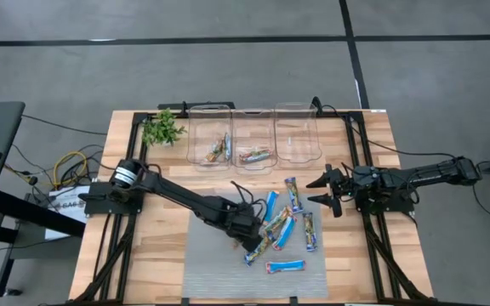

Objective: Pick and place Granola Bars by type
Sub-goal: Put the red granola bar into the middle transparent bin

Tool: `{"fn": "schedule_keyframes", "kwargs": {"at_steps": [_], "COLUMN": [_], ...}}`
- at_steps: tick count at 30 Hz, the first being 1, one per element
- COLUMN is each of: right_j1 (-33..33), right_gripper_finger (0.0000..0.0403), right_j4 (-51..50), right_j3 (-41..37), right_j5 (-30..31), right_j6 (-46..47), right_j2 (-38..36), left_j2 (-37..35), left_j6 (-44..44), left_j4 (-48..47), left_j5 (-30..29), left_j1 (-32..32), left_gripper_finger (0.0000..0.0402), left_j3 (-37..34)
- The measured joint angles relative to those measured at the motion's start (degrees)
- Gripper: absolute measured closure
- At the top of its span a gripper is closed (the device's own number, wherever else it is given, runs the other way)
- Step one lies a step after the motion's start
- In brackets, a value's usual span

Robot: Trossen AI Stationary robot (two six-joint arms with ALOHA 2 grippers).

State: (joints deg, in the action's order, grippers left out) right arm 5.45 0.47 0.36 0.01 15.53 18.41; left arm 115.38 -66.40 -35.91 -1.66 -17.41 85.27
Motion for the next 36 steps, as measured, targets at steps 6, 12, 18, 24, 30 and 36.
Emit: {"fn": "schedule_keyframes", "kwargs": {"at_steps": [6,12,18,24,30,36], "right_j1": [-0.02,-0.02,-0.02,0.0,-0.02,-0.01], "right_gripper_finger": [0.0178,0.0178,0.0178,0.0178,0.0178,0.0178], "right_j4": [0.0,0.02,0.0,0.0,0.0,0.0], "right_j3": [0.02,0.01,0.01,0.01,0.02,0.02], "right_j5": [0.0,0.0,0.0,0.0,0.0,0.0], "right_j6": [0.0,-0.01,-0.01,-0.02,-0.02,-0.01], "right_j2": [-0.02,0.0,0.0,0.0,0.0,0.0], "left_j2": [-4.42,-7.99,-8.55,-8.49,-8.49,-8.49], "left_j6": [0.37,0.7,2.91,3.21,7.76,13.31], "left_j4": [8.56,25.12,35.65,34.84,34.34,32.41], "left_j5": [-10.54,-19.42,-18.57,-18.54,-16.37,-10.86], "left_j1": [0.61,2.78,3.93,4.92,9.68,18.49], "left_gripper_finger": [0.036,0.0359,0.0359,0.0358,0.0358,0.0358], "left_j3": [2.02,2.43,2.48,2.43,2.43,2.43]}}
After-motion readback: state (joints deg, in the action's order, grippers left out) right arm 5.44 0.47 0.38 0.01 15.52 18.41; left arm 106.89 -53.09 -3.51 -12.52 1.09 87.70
